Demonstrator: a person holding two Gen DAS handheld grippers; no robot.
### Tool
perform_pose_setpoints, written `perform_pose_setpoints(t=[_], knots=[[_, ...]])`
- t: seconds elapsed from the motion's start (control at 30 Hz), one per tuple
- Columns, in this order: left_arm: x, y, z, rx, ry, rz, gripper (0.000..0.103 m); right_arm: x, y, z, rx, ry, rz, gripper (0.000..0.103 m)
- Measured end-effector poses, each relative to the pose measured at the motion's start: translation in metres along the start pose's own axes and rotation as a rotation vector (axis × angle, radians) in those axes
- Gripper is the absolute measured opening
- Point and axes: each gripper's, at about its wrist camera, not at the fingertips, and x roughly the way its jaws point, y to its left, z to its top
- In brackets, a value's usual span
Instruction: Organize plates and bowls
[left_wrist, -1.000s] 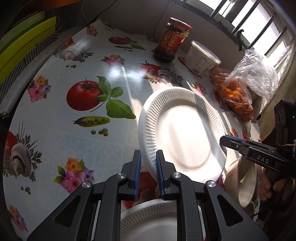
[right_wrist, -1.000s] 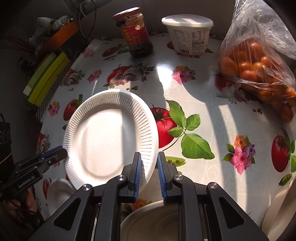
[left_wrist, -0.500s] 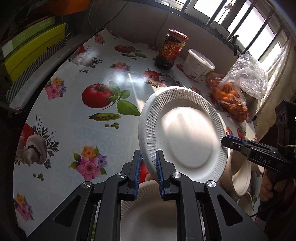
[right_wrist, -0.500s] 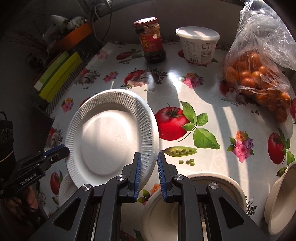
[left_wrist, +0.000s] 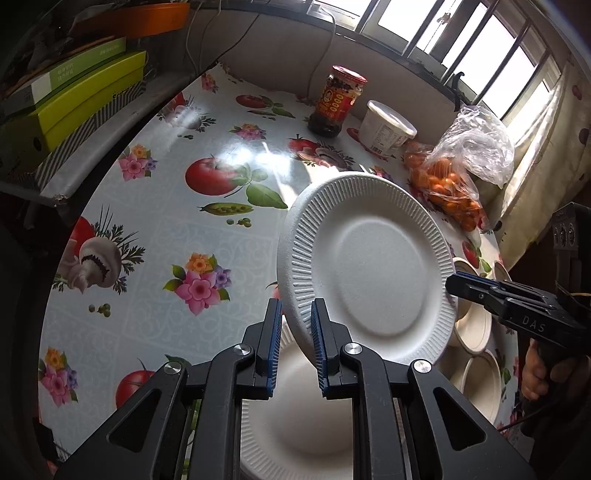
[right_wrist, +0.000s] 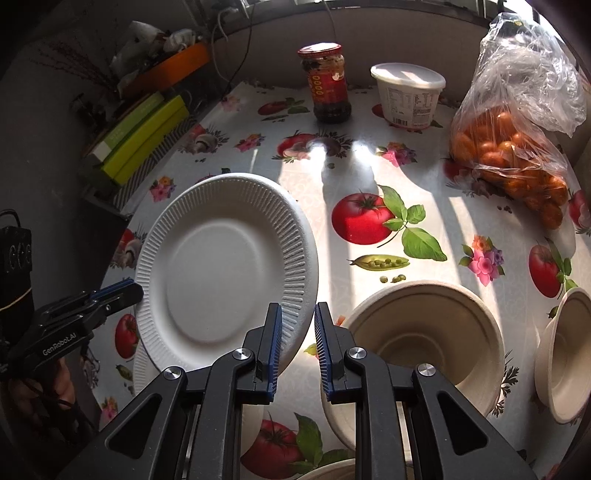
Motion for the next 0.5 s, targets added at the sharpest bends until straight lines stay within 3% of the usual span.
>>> perform_pose_setpoints(t=[0.5], knots=[[-0.015,0.015,-0.042,-0.013,0.016,0.020,0.017,0.002,0.023,-0.043,-0.012,0.027,0.021,0.018]])
